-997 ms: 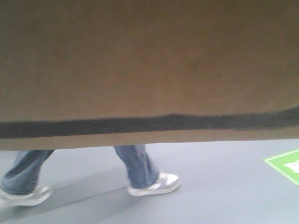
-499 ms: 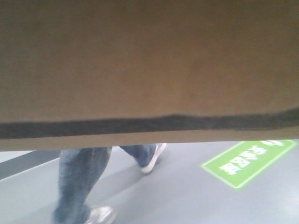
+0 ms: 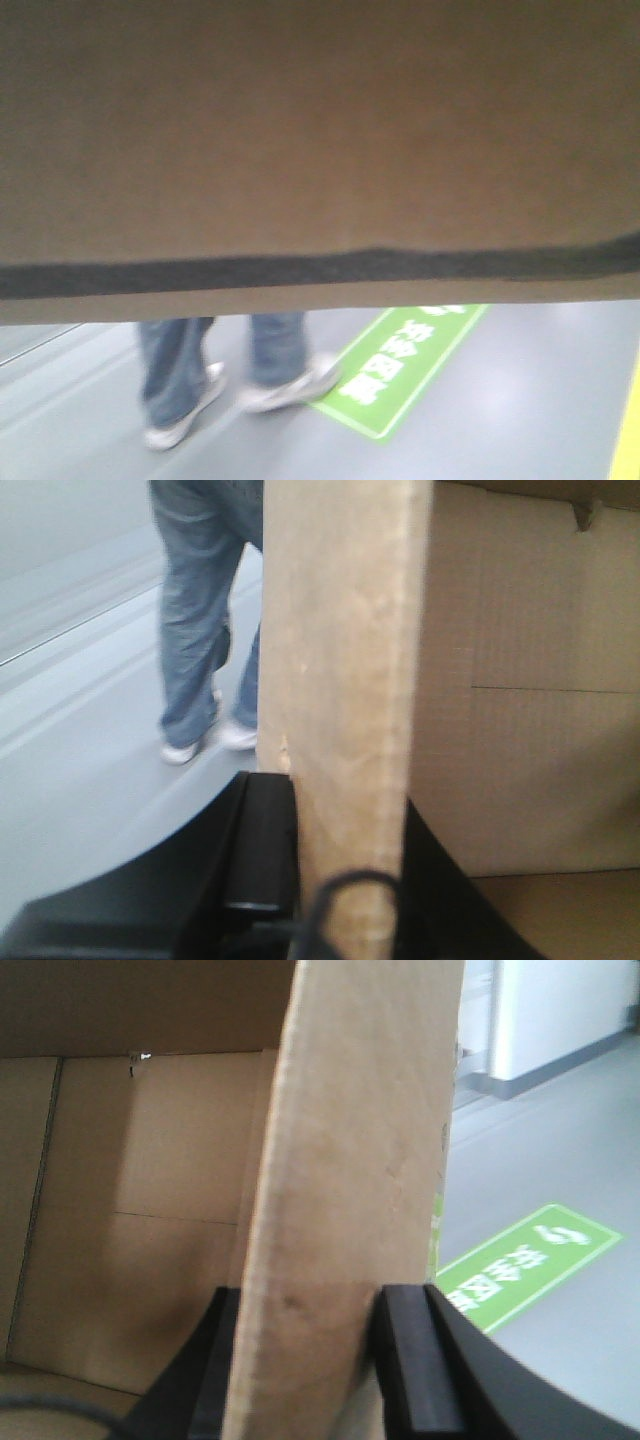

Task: Grab box from left shelf to table start
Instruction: 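Carry the held box across the floor toward the white table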

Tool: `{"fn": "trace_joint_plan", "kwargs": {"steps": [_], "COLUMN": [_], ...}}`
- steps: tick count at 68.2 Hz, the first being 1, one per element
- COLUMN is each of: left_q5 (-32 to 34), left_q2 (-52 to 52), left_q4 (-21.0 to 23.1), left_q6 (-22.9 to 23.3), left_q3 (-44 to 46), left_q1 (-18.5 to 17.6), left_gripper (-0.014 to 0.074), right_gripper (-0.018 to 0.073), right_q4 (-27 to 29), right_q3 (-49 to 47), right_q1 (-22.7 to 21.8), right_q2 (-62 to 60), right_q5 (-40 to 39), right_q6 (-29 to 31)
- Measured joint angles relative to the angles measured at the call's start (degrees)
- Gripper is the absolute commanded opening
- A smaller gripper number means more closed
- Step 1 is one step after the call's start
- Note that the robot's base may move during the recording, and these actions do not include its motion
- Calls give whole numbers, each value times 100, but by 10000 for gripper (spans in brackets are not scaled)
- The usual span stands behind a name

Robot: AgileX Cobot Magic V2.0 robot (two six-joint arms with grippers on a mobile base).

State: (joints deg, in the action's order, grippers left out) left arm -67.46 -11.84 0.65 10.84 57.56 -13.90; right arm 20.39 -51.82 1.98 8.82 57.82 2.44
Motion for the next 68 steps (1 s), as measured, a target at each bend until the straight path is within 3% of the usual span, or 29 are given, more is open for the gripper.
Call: {"fn": "trace_joint_plan", "kwargs": {"steps": [68], "left_q5": [0], "left_q2": [0], "left_q4": [0], "left_q6": [0], "left_q3": [0], "left_q1": [0], "left_gripper": [-93], "right_gripper": [62], "right_q4": [4], "right_q3": [0], "right_q1": [0], "right_q2": [0], "right_q5": [0], "right_q6": [0]}}
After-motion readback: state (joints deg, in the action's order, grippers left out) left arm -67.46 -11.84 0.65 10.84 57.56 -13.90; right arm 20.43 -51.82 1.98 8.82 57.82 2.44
